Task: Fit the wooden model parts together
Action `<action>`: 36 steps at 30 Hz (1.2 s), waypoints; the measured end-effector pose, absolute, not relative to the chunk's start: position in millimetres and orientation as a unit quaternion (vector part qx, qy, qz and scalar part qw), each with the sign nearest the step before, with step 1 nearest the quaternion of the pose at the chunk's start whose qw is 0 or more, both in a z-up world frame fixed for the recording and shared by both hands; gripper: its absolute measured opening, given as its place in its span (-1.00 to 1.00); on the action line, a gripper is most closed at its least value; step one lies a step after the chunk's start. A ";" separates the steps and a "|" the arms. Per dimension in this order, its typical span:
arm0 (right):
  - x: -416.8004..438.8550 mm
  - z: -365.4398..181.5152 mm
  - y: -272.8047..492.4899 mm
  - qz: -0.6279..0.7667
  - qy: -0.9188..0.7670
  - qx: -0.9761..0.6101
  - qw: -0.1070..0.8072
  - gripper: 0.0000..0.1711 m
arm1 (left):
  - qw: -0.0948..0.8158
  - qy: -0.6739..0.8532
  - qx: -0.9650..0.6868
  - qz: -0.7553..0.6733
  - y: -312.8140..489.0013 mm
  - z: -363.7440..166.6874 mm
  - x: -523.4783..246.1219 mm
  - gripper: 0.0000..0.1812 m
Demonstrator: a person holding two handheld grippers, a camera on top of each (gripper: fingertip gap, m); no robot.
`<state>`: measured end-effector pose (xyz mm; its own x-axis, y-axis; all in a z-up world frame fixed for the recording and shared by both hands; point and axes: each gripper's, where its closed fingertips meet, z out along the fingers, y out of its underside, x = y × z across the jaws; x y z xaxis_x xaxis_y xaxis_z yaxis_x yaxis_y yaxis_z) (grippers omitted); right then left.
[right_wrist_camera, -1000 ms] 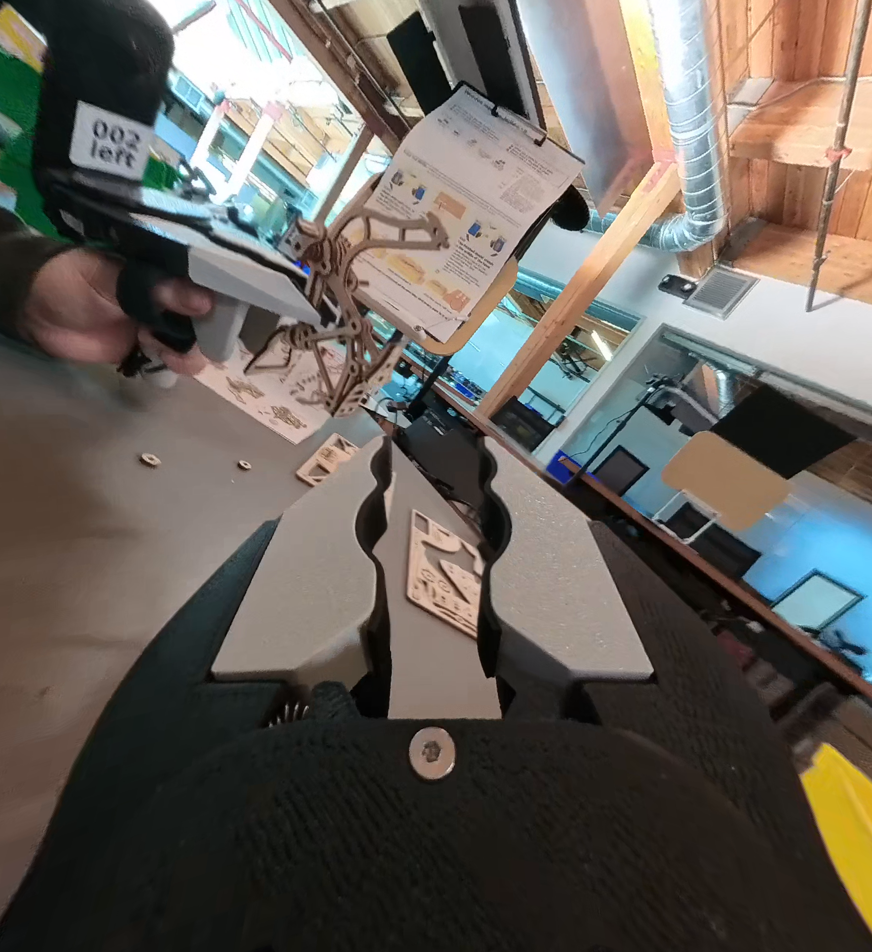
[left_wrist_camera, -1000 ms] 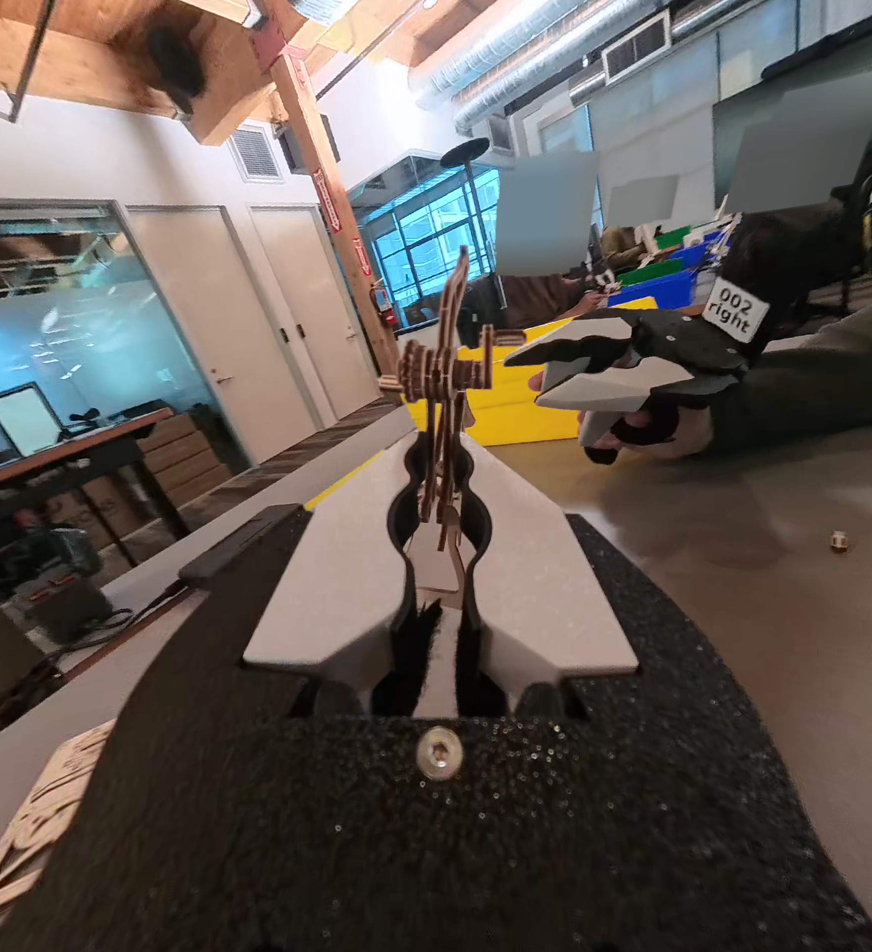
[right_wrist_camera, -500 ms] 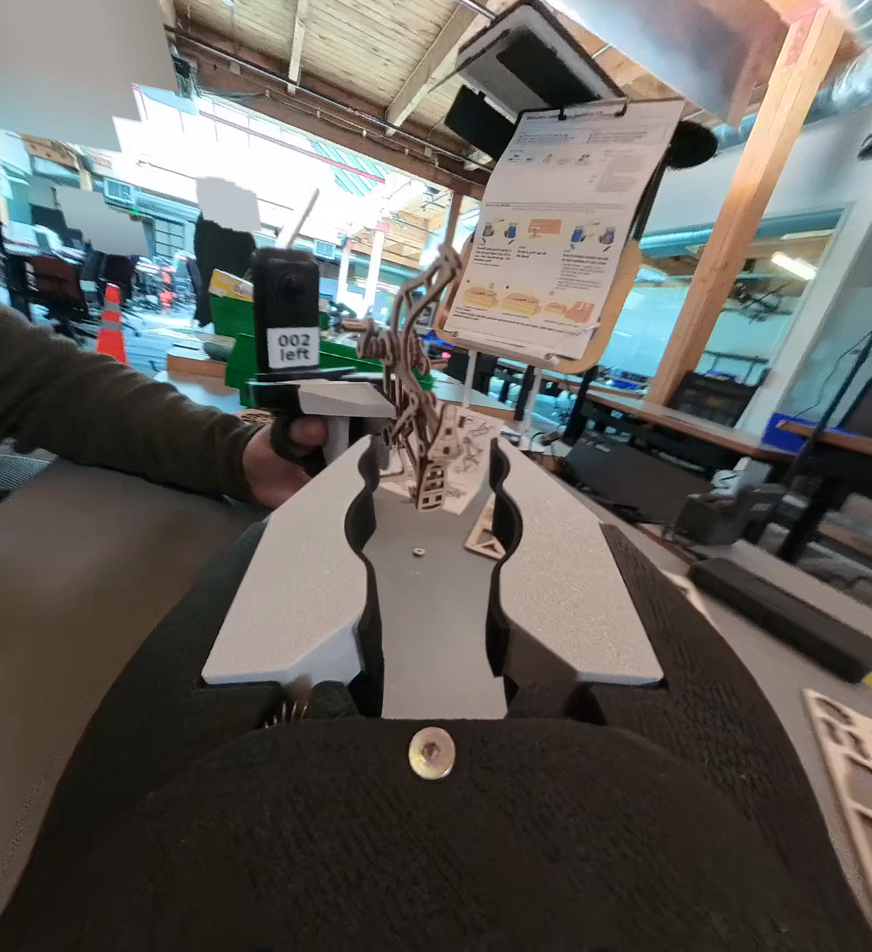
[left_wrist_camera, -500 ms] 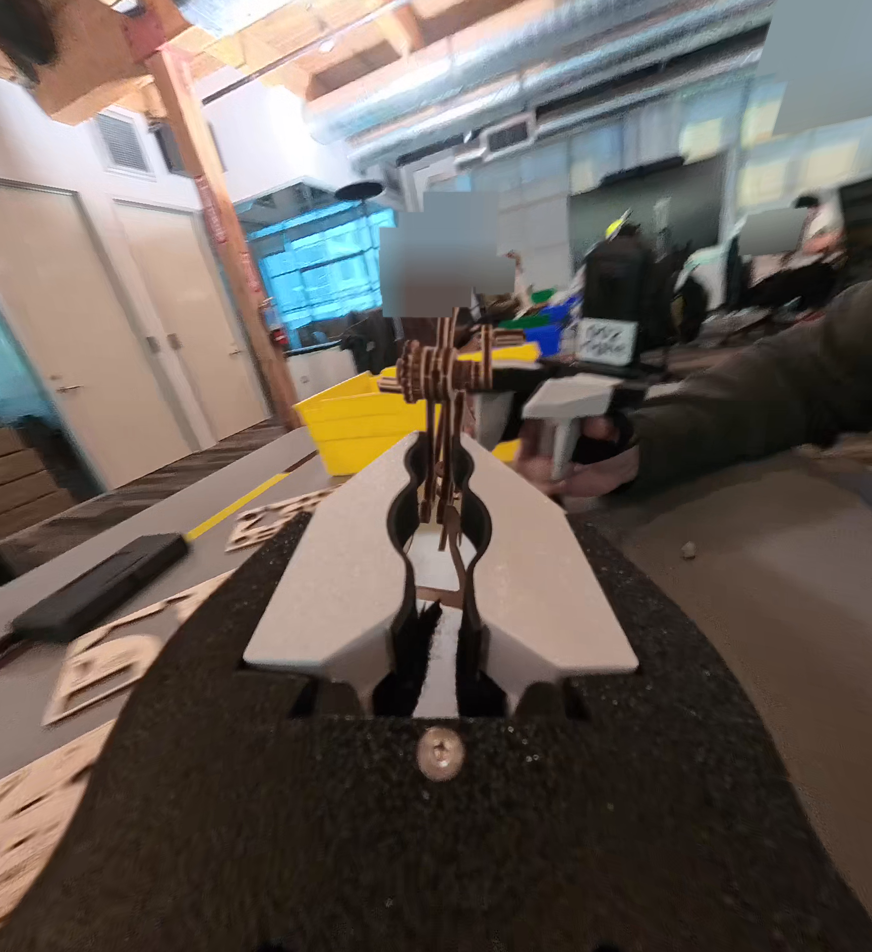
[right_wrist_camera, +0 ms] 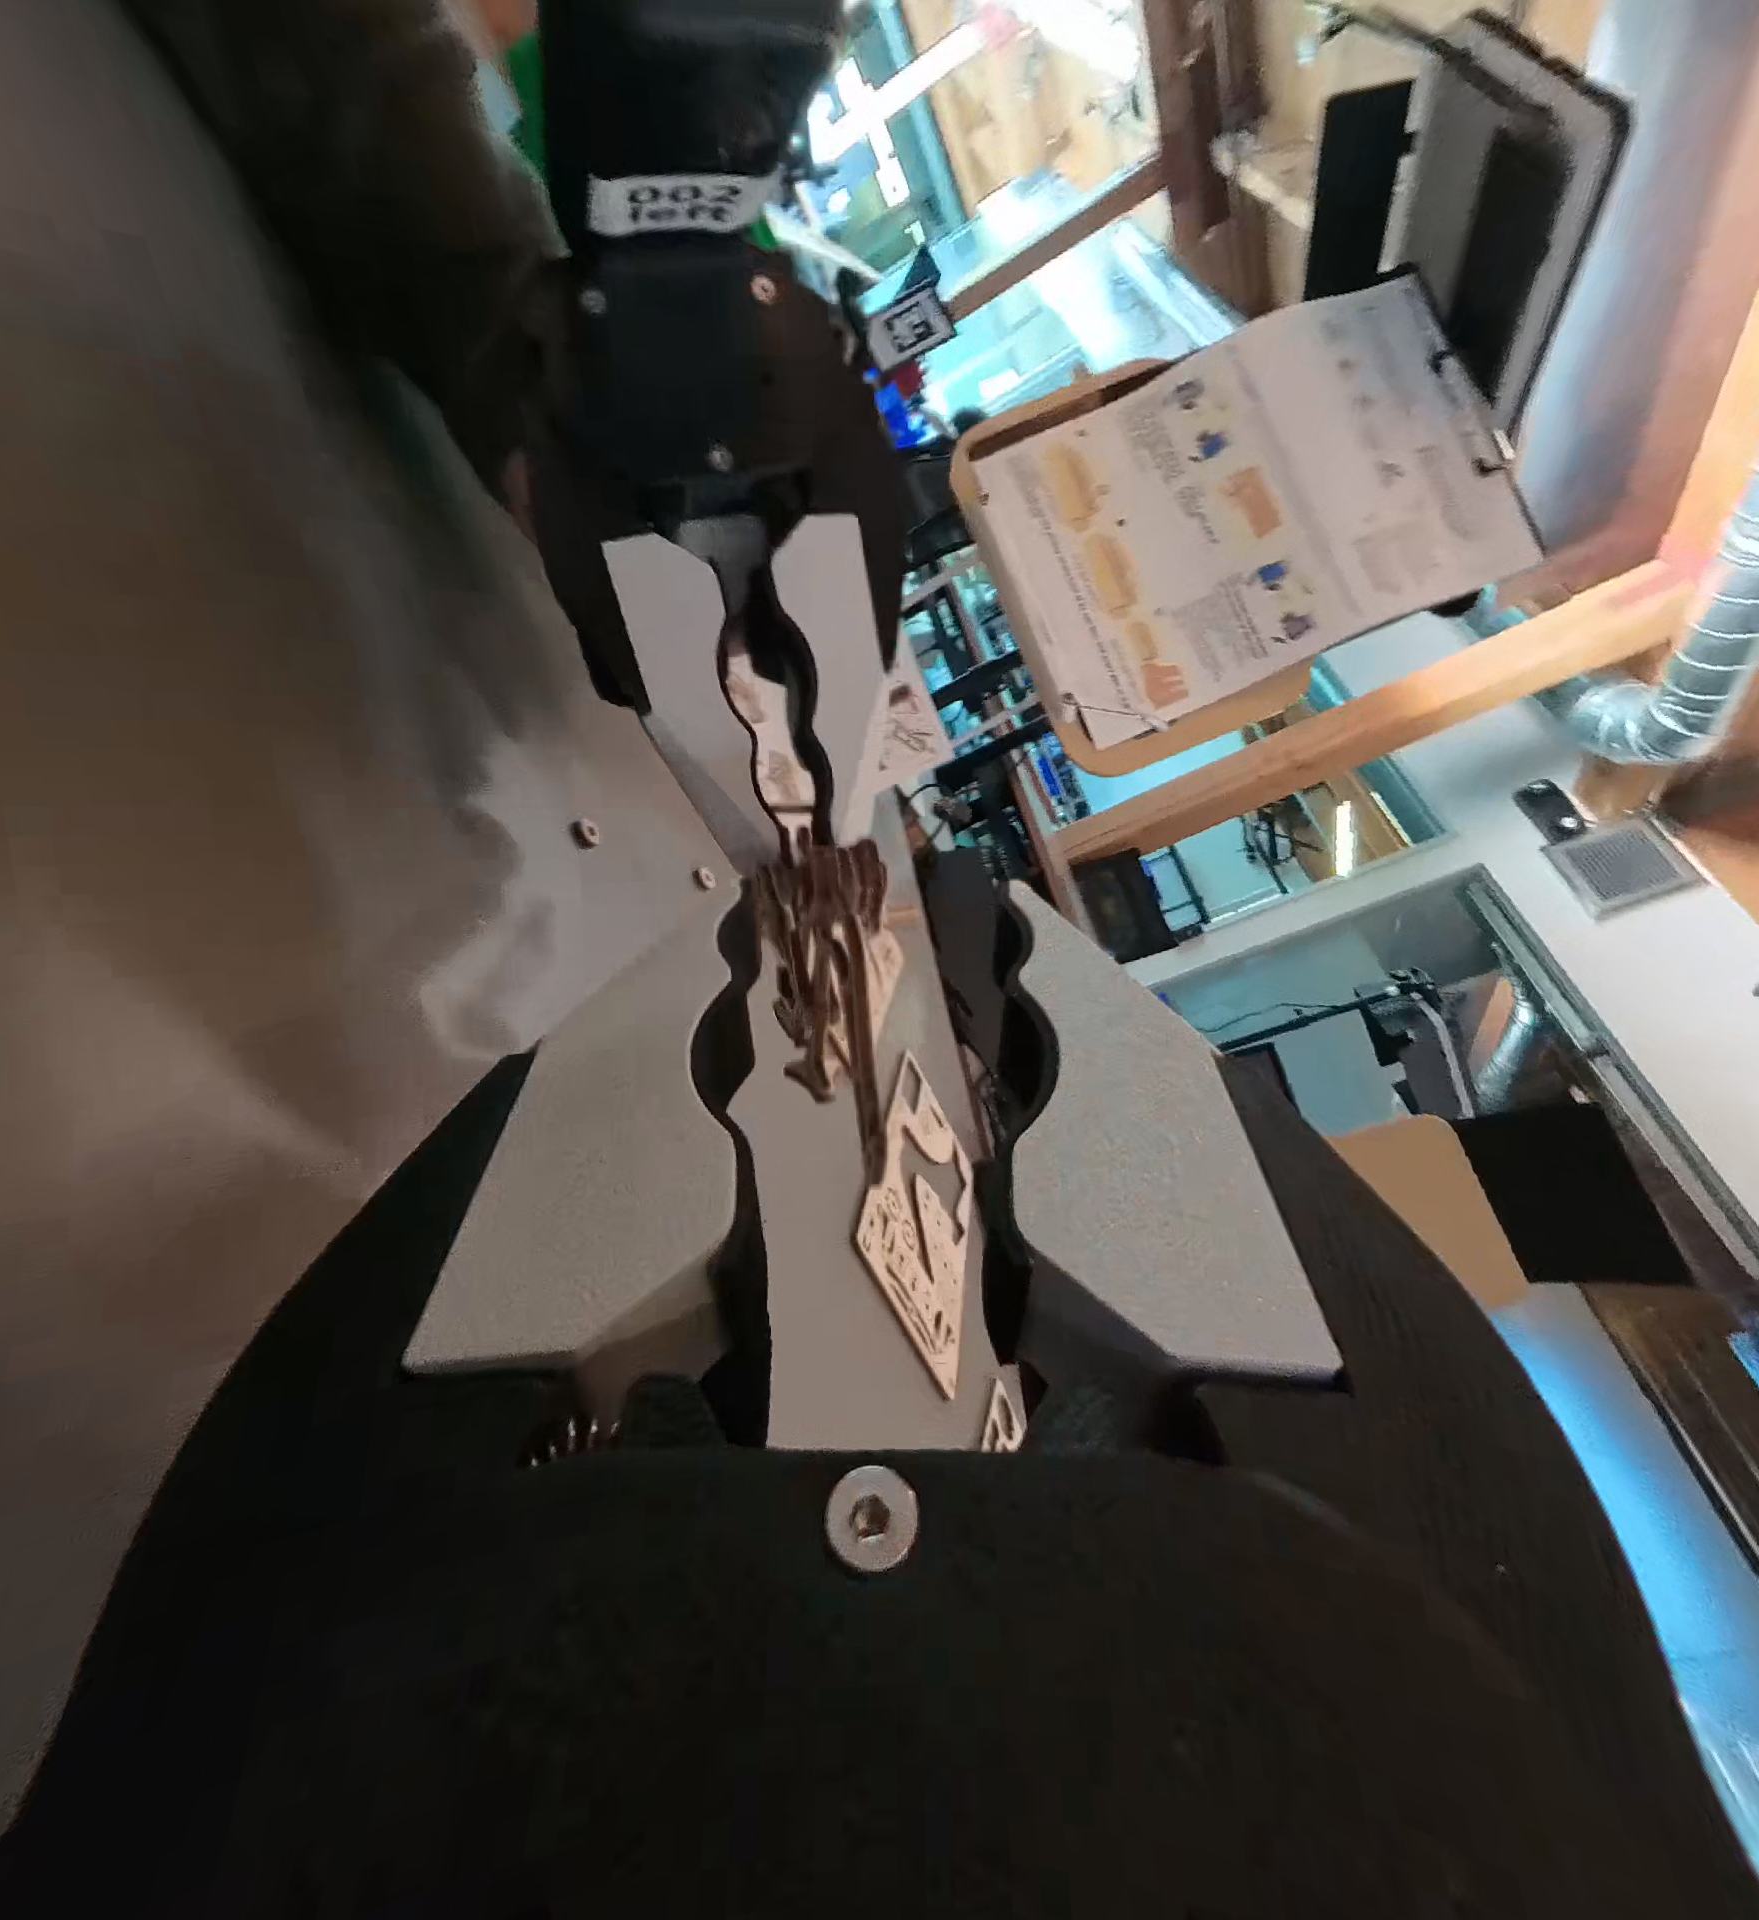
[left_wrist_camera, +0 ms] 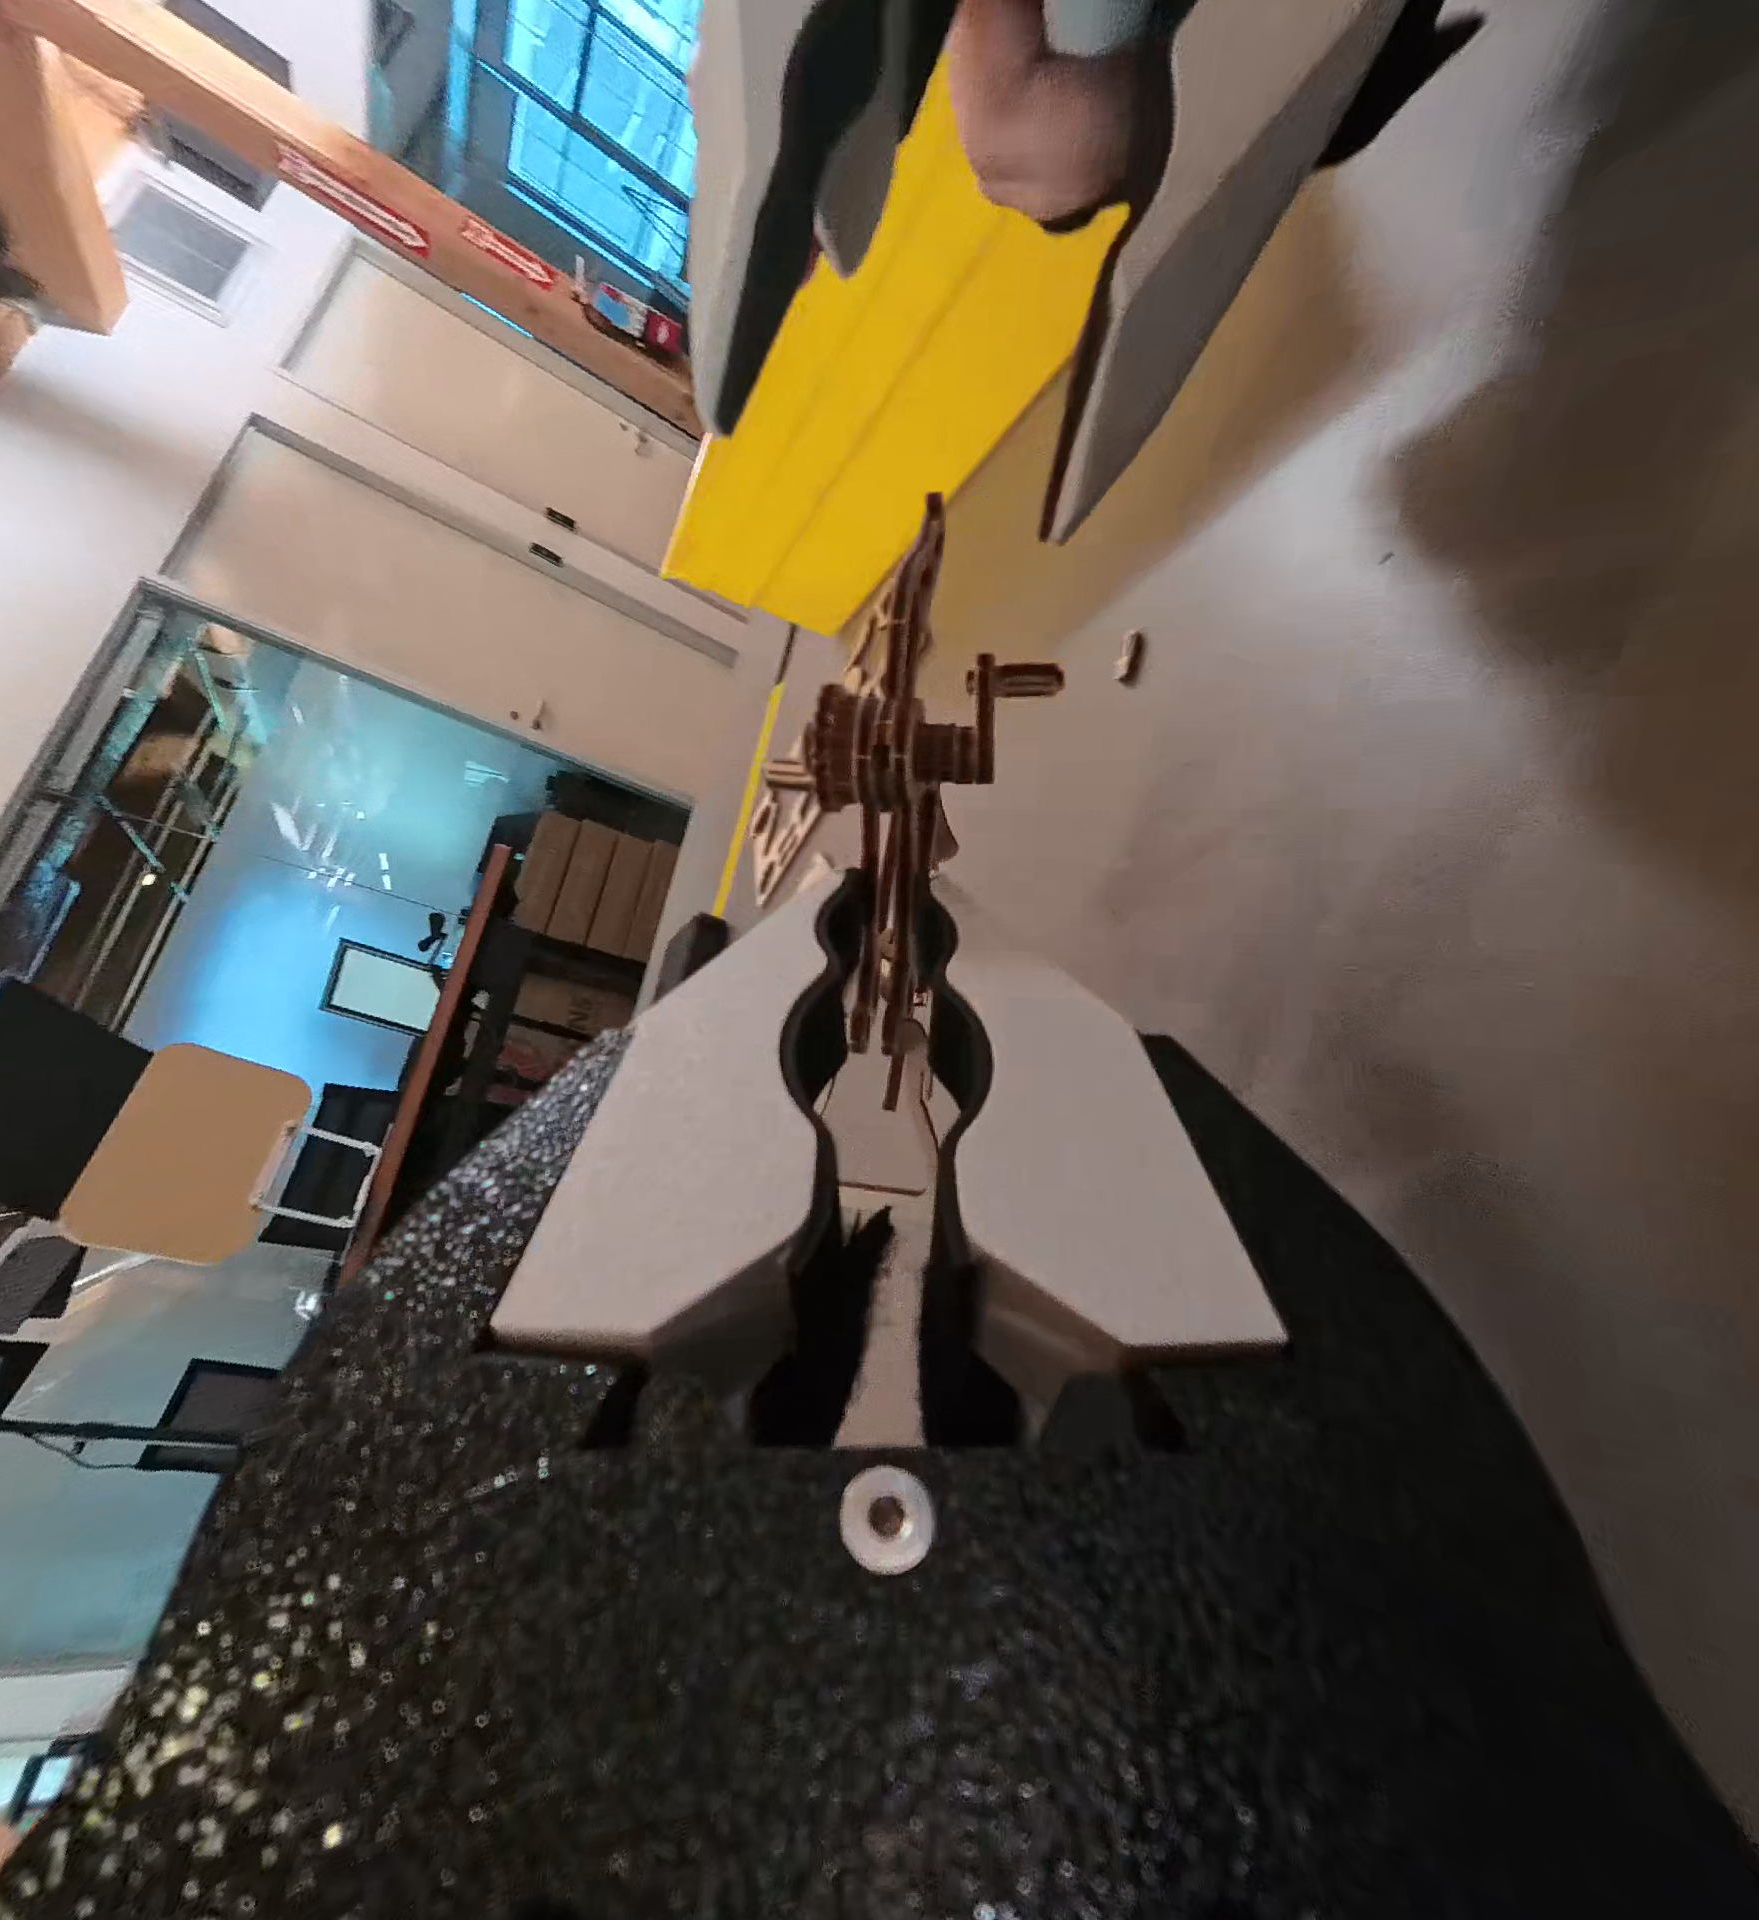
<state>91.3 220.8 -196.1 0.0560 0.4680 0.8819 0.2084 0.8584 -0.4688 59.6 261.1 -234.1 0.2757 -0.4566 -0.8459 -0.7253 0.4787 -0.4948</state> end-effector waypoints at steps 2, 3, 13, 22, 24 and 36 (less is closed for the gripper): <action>87.5 -200.2 217.6 0.089 -0.694 -0.261 0.665 -0.51 | 0.611 0.602 -0.505 0.099 258.9 -240.1 64.4 -0.93; 86.5 -203.5 216.4 0.086 -0.703 -0.266 0.654 -0.51 | 0.607 0.604 -0.507 0.095 258.0 -241.7 66.2 -0.93; 86.7 -223.5 209.9 0.115 -0.749 -0.310 0.574 -0.35 | 0.562 0.608 -0.561 0.029 248.3 -255.8 75.4 -0.92; 101.1 -246.1 223.5 0.109 -0.779 -0.310 0.534 -0.30 | 0.557 0.606 -0.567 -0.017 238.0 -256.5 79.8 -0.93; 100.4 -243.8 225.0 0.101 -0.773 -0.301 0.549 -0.47 | 0.557 0.606 -0.568 -0.018 238.0 -257.0 79.5 -0.93; 100.2 -238.1 222.1 0.130 -0.762 -0.312 0.552 -0.98 | 0.560 0.619 -0.551 0.005 237.0 -259.3 78.3 -0.93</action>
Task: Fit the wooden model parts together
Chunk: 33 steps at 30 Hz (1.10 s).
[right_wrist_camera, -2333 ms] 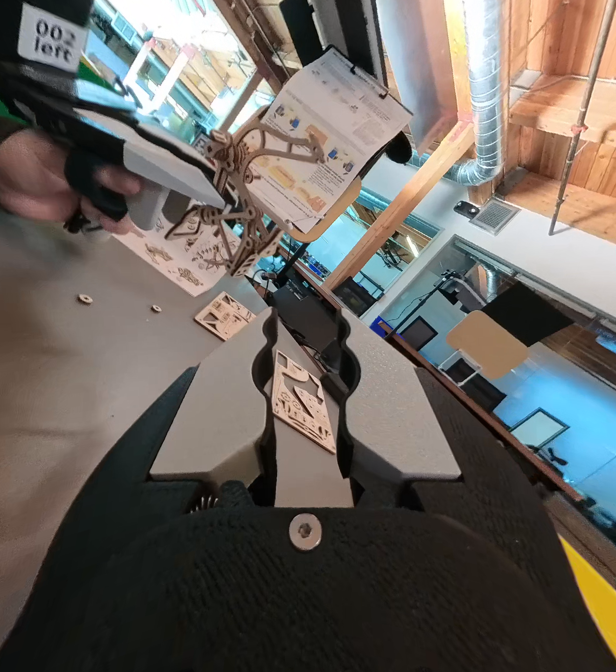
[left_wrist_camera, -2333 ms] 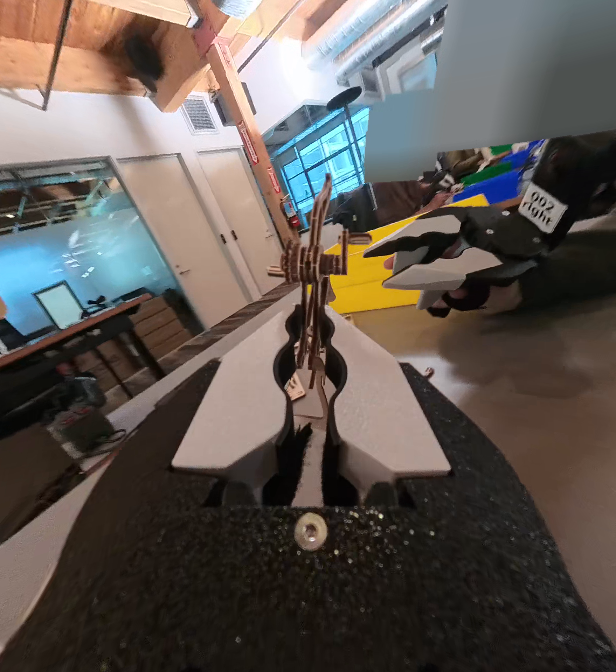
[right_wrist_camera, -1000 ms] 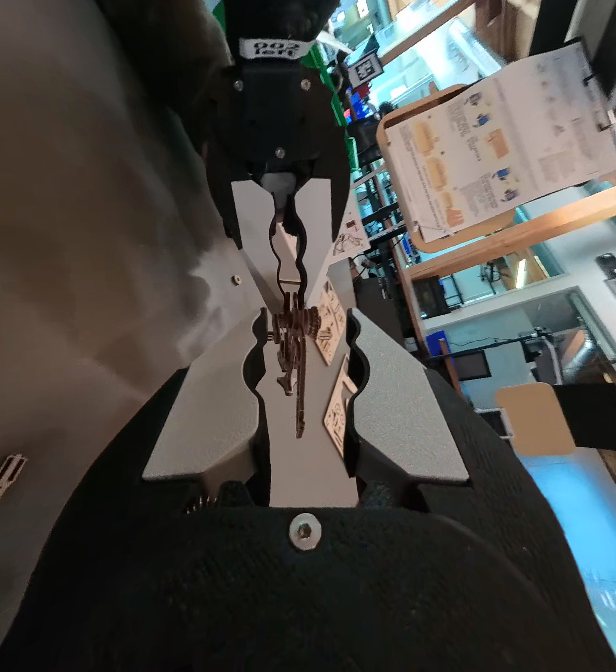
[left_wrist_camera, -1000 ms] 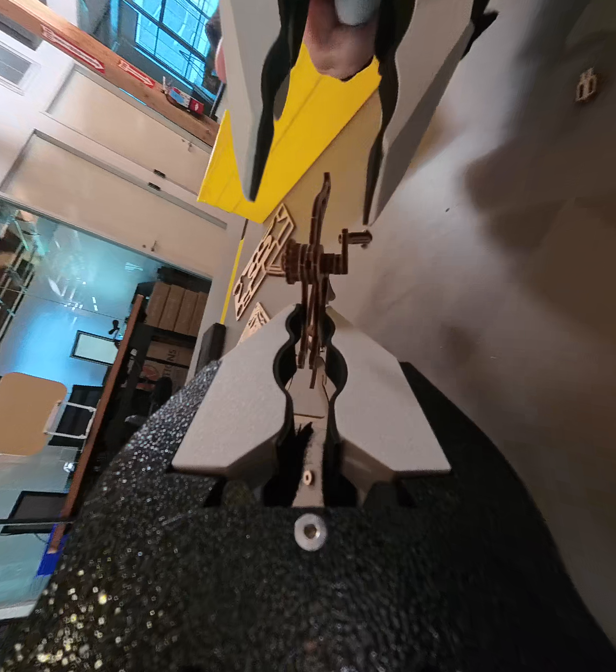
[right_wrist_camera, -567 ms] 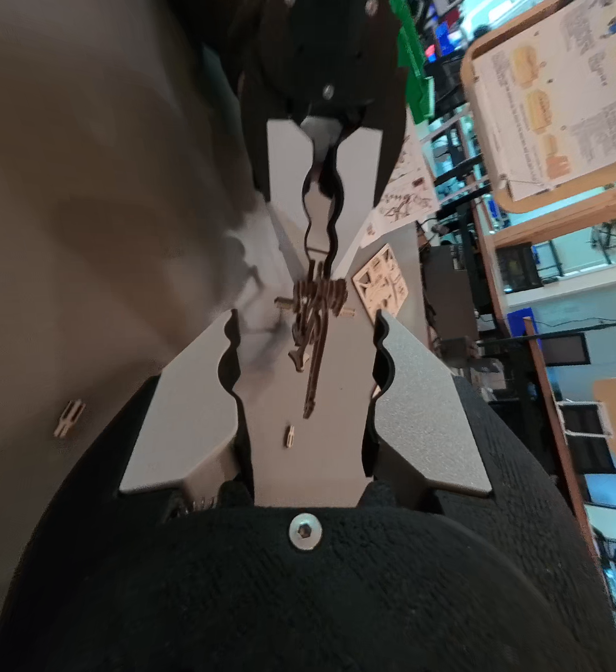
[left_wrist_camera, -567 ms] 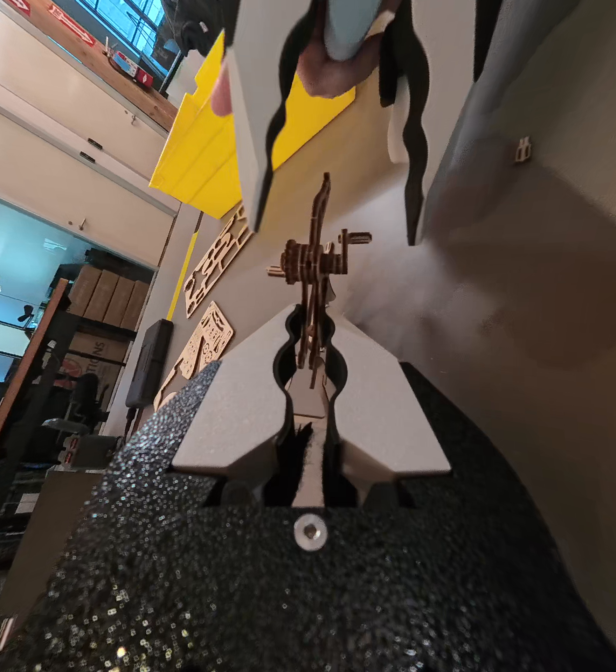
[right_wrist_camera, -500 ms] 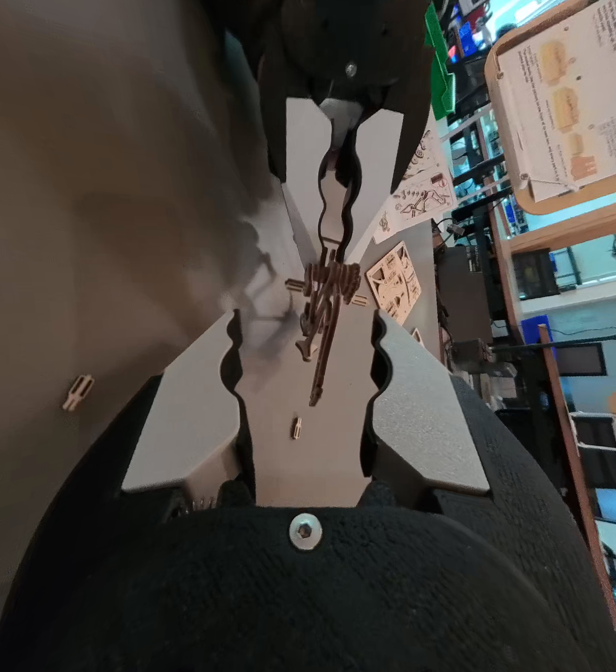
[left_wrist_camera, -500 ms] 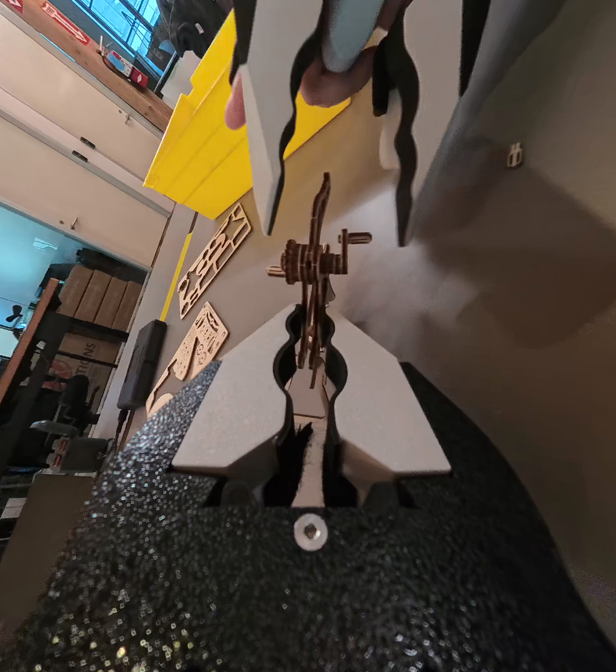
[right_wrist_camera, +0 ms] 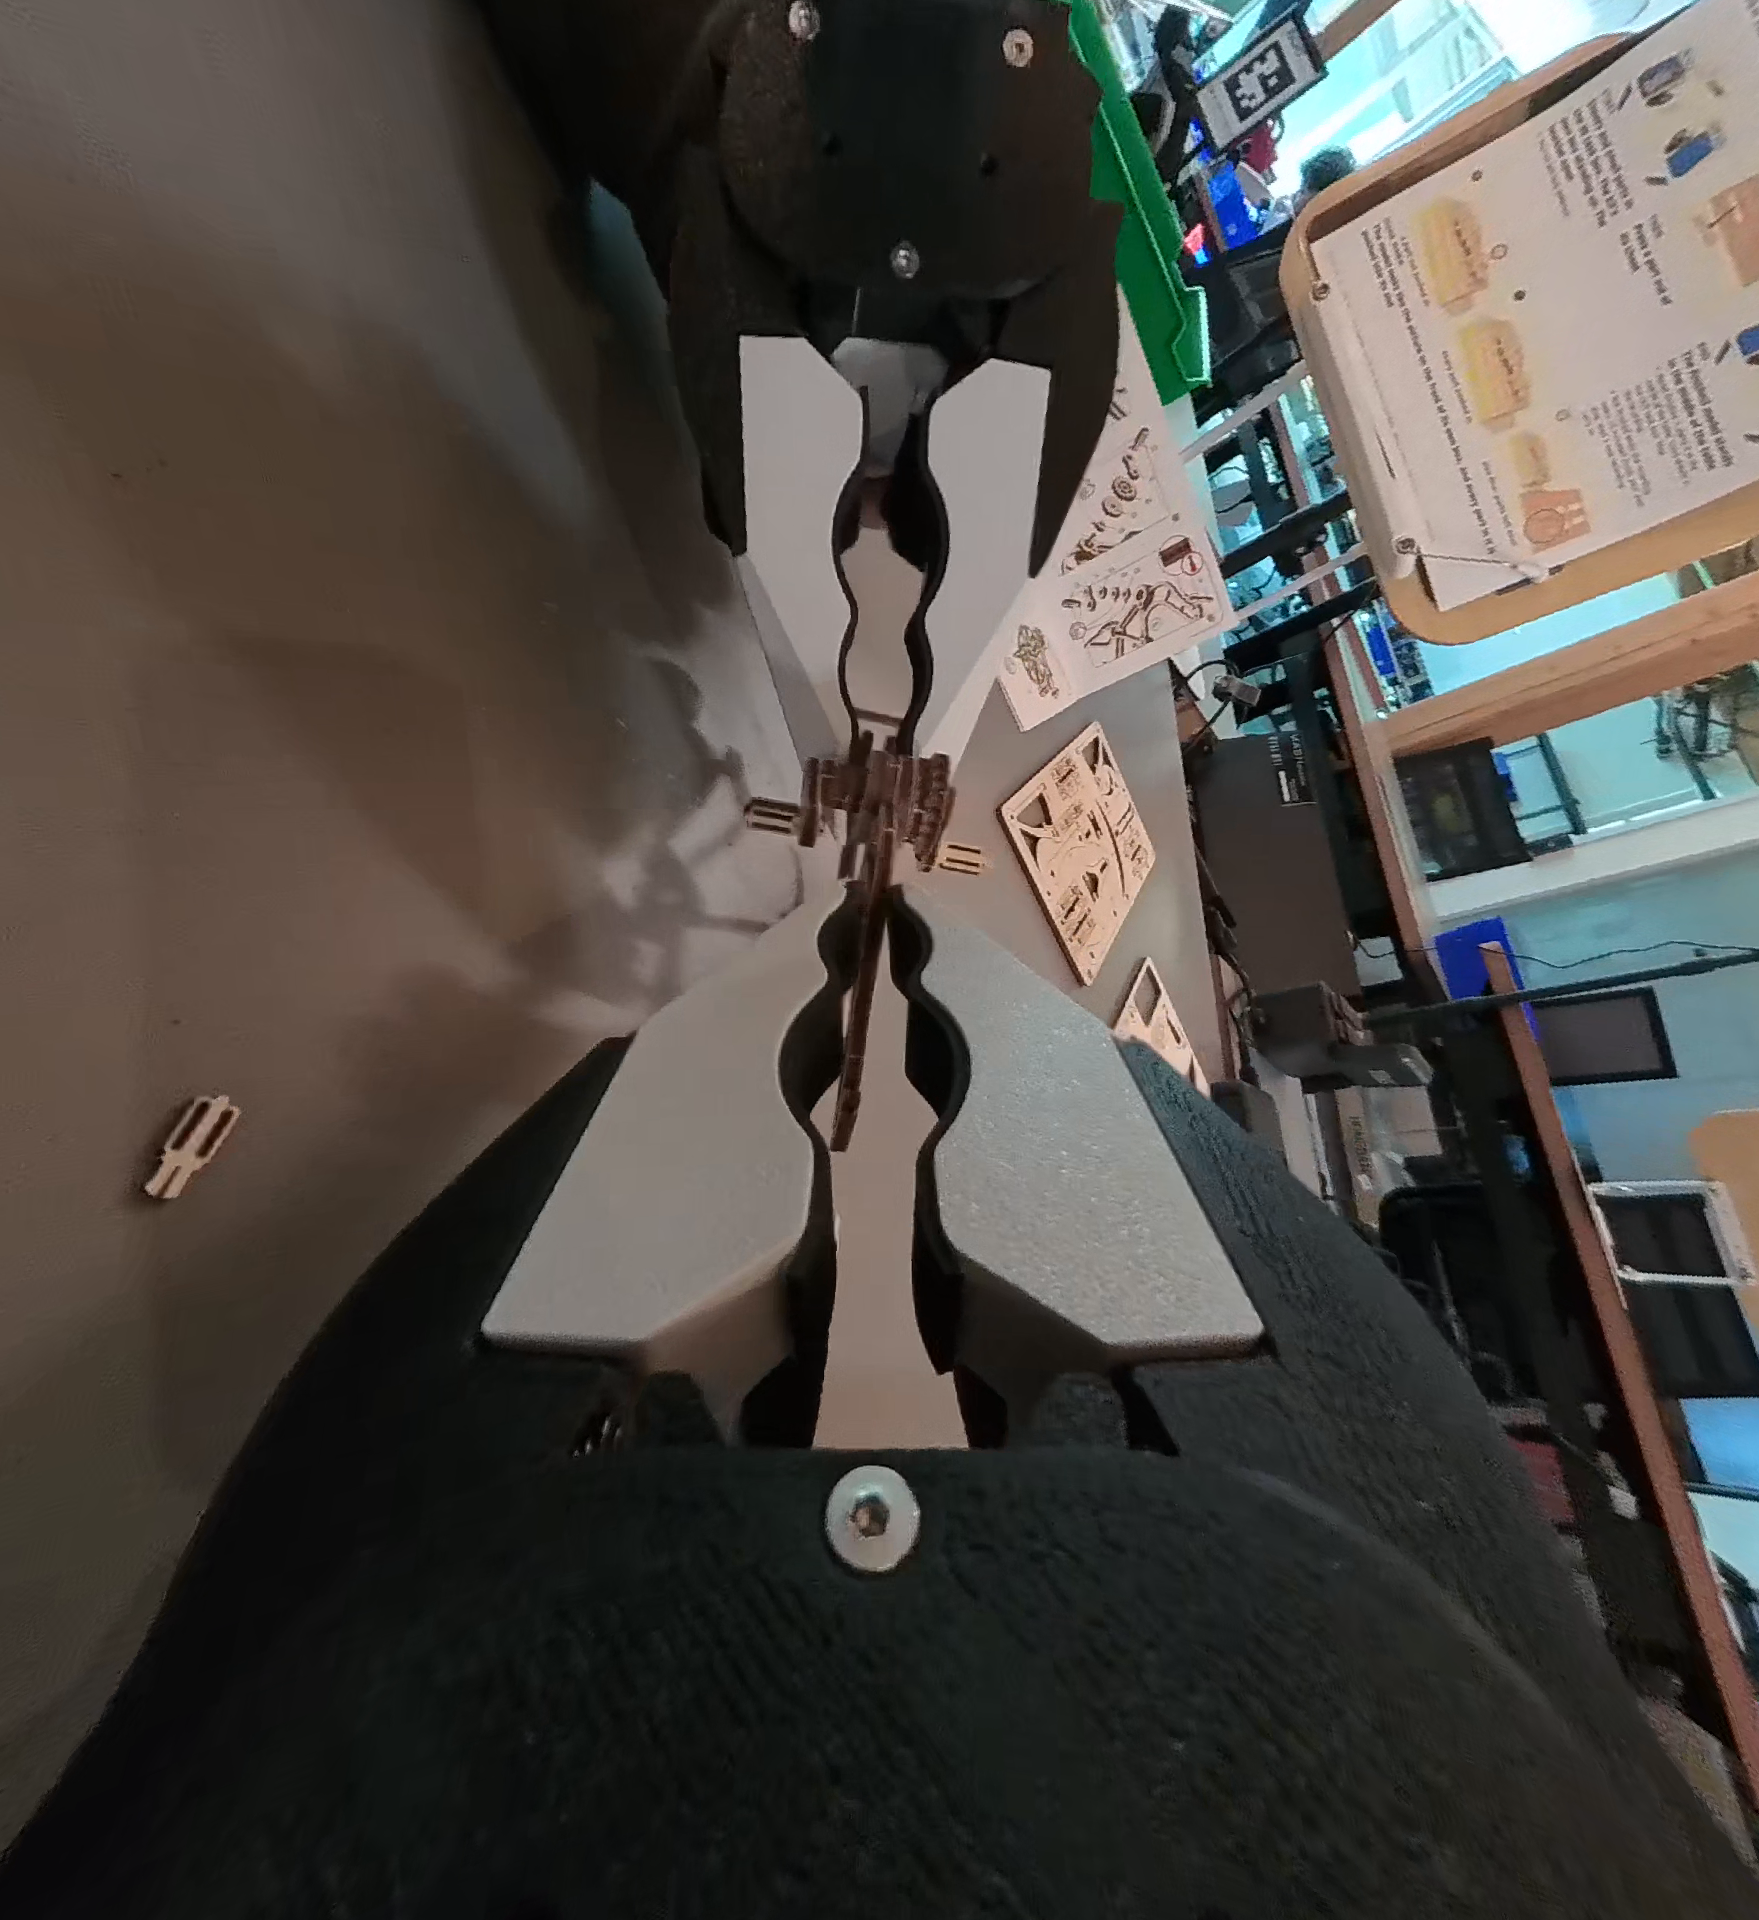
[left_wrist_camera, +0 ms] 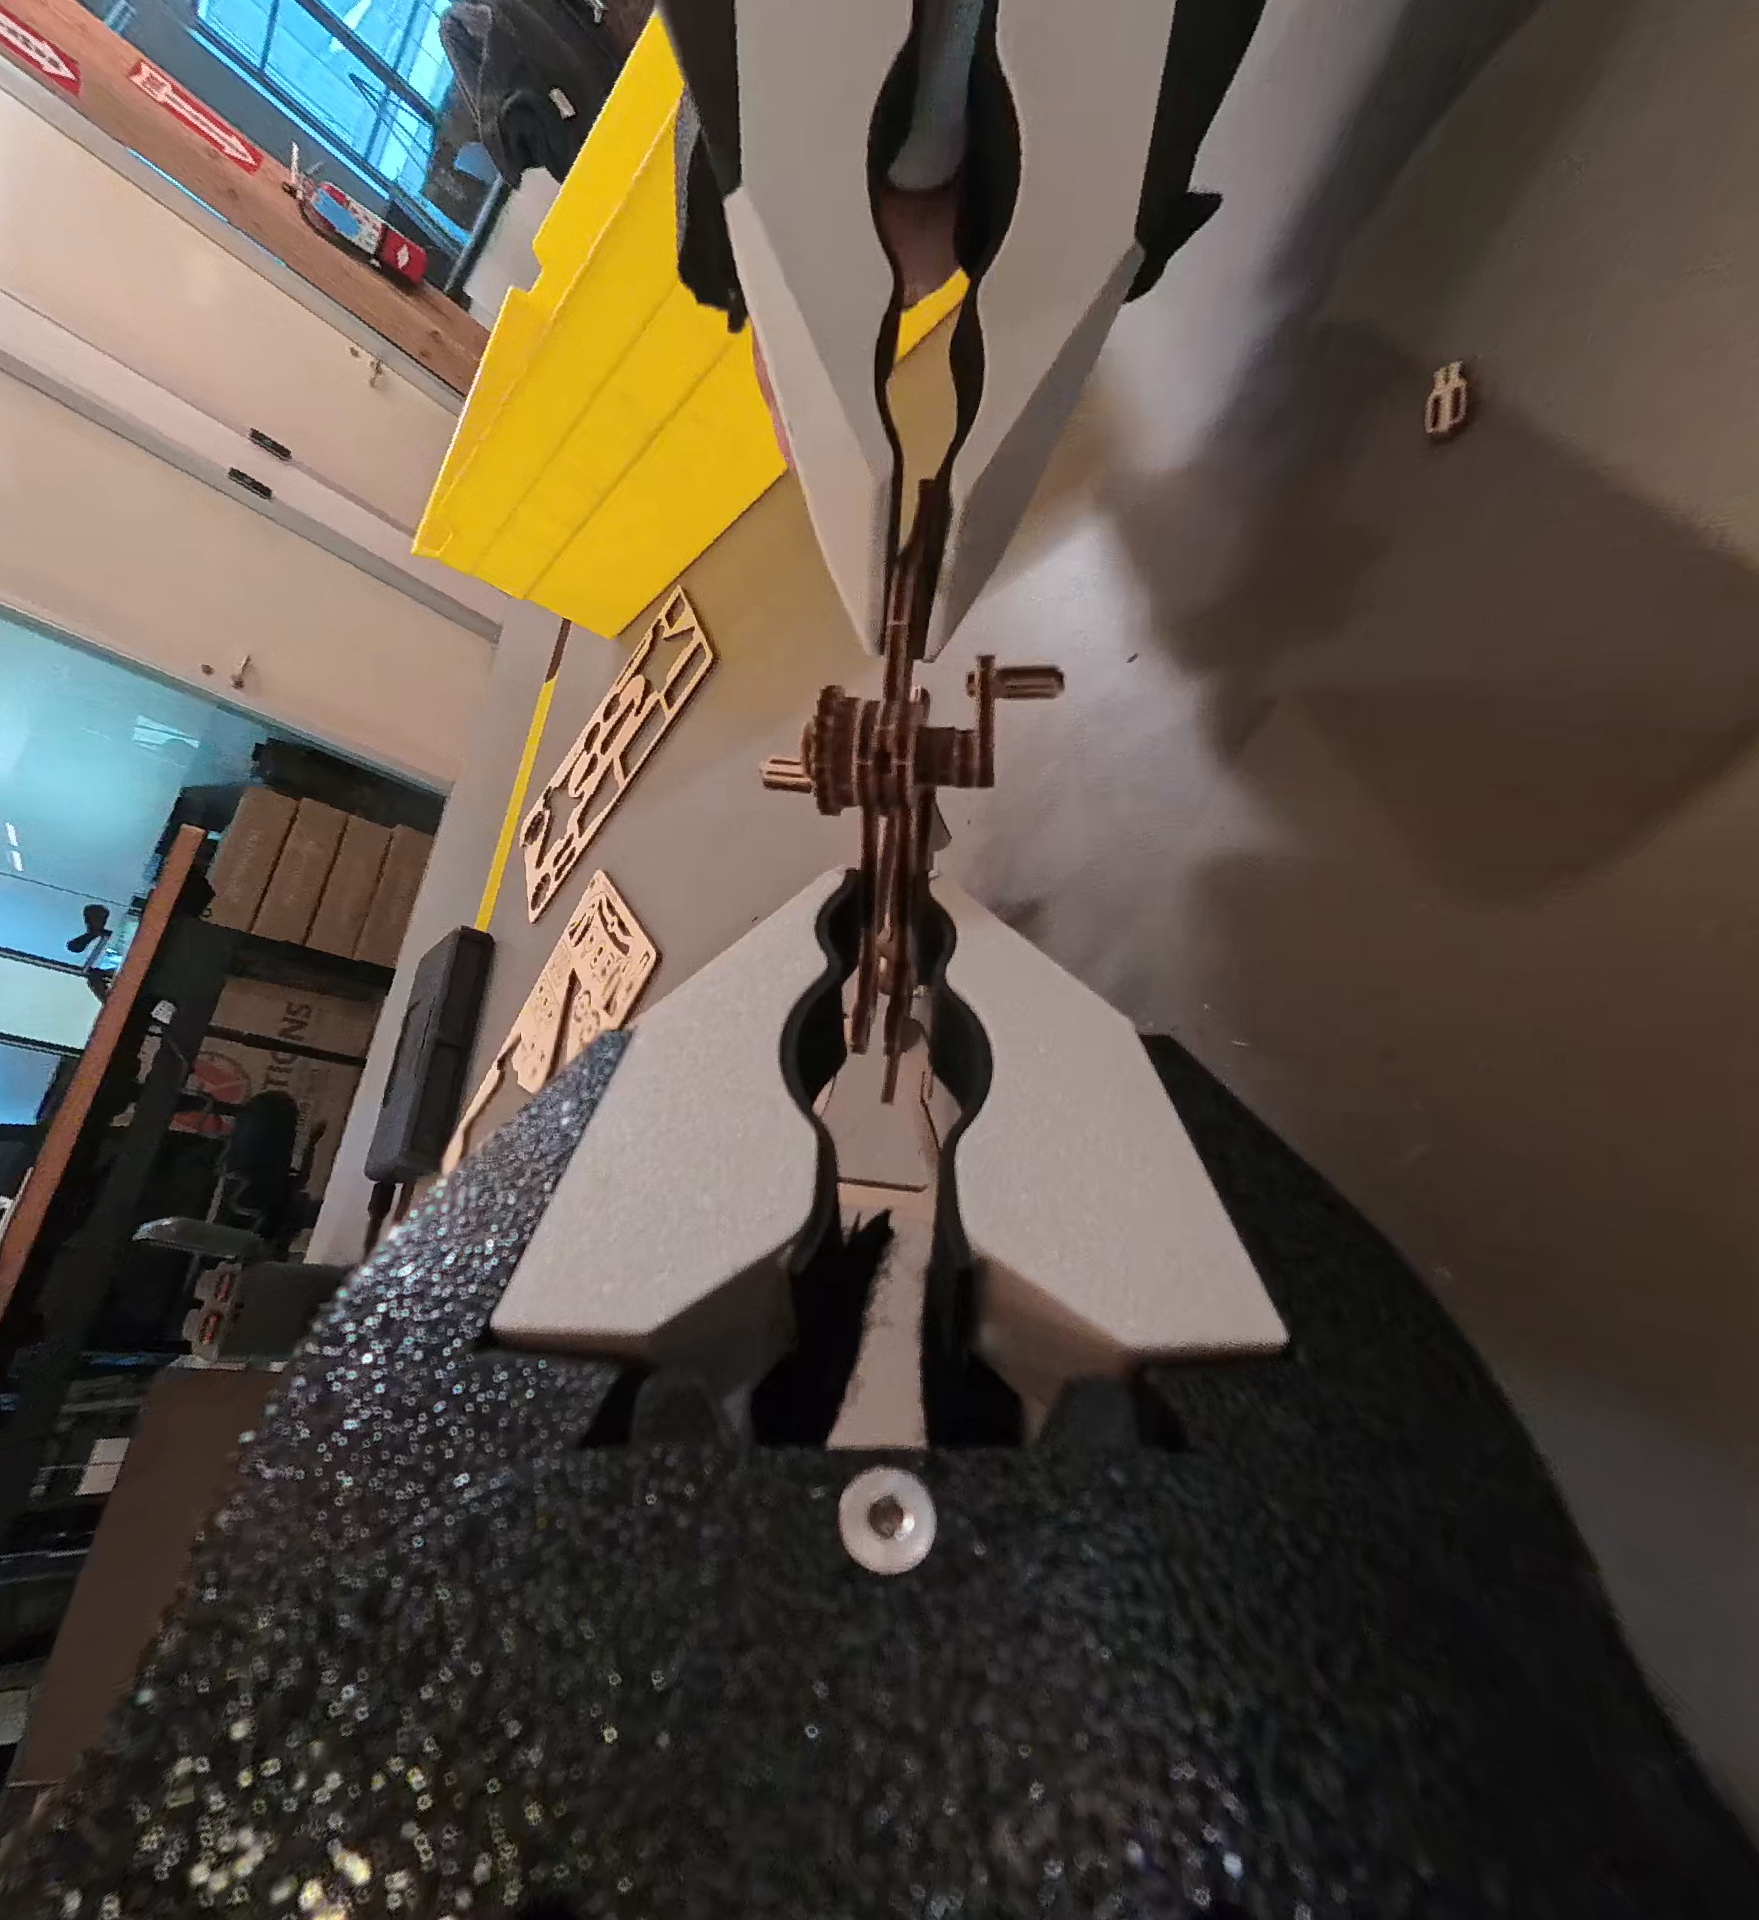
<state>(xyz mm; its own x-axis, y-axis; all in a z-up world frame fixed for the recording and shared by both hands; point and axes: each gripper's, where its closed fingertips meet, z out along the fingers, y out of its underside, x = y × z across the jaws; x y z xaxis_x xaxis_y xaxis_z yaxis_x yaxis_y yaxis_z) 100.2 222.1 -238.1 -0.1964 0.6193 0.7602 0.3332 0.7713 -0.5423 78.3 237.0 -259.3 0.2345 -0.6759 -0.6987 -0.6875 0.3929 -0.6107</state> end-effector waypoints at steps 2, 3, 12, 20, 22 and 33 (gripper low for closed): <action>99.4 -237.3 220.9 0.130 -0.761 -0.309 0.555 -0.99 | 0.572 0.619 -0.538 0.013 236.6 -257.4 77.8 -0.93; 98.9 -236.2 220.9 0.131 -0.759 -0.309 0.558 -0.99 | 0.578 0.619 -0.532 0.014 236.2 -255.7 77.6 -0.92; 98.6 -226.8 221.4 0.170 -0.737 -0.323 0.569 -1.00 | 0.624 0.620 -0.474 -0.040 216.4 -239.0 90.4 -0.40; 96.5 -222.9 215.2 0.207 -0.727 -0.329 0.566 -1.00 | 0.649 0.609 -0.456 -0.032 213.7 -228.8 91.5 -0.55; 96.4 -223.0 214.9 0.209 -0.727 -0.329 0.566 -1.00 | 0.655 0.605 -0.451 -0.030 213.6 -225.8 90.6 -0.56; 95.3 -223.2 214.7 0.211 -0.724 -0.330 0.567 -1.00 | 0.665 0.600 -0.443 -0.027 212.8 -221.9 89.7 -0.68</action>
